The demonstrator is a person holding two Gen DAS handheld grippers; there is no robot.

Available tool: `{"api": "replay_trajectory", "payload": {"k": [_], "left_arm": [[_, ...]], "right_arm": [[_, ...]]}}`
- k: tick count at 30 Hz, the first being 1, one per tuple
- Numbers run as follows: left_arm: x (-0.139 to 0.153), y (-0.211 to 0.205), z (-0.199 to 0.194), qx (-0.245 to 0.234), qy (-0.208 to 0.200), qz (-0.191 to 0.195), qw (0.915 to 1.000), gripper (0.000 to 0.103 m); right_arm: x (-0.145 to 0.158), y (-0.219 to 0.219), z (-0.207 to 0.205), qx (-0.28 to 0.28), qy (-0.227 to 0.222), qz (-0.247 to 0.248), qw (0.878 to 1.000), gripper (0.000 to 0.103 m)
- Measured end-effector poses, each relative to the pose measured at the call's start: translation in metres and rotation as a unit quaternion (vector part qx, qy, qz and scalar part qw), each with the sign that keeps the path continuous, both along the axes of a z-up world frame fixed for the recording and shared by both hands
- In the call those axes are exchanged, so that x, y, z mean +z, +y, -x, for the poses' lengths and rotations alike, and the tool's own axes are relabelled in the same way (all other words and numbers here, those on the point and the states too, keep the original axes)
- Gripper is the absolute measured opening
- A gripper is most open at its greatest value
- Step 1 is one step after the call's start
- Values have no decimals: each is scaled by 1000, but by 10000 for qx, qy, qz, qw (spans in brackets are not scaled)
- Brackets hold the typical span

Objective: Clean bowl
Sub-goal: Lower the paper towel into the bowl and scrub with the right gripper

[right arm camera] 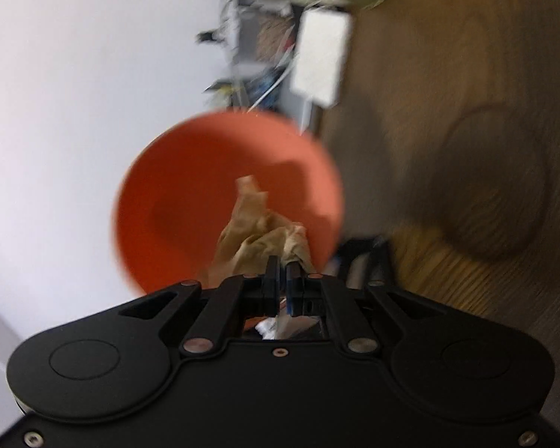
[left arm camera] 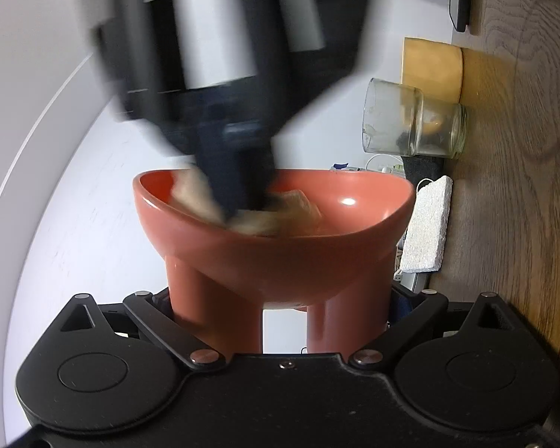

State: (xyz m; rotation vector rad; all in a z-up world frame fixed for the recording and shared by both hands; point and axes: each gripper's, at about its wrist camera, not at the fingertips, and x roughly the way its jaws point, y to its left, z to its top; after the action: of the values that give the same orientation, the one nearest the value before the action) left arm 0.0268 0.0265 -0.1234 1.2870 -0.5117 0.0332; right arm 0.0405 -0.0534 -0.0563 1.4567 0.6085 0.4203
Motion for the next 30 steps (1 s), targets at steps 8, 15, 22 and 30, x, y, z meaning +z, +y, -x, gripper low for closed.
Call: {"api": "replay_trajectory", "payload": {"k": [8,15,22,30], "left_arm": [[0,0,0,-1,0,1,10000,96],[0,0,0,1,0,-1,10000,96],[0,0,0,2,0,-1,10000,96],[0,0,0,1,0,-1,10000,96]], "right_arm": [[35,-2,-12,-370,-618,99,9974,6],[32,-25,-35,-918,-457,230,9945,6],[-4,-23,-46,-931,88,428,9947,6],[-15,-9,-23,-511,81,689,9963,6]]}}
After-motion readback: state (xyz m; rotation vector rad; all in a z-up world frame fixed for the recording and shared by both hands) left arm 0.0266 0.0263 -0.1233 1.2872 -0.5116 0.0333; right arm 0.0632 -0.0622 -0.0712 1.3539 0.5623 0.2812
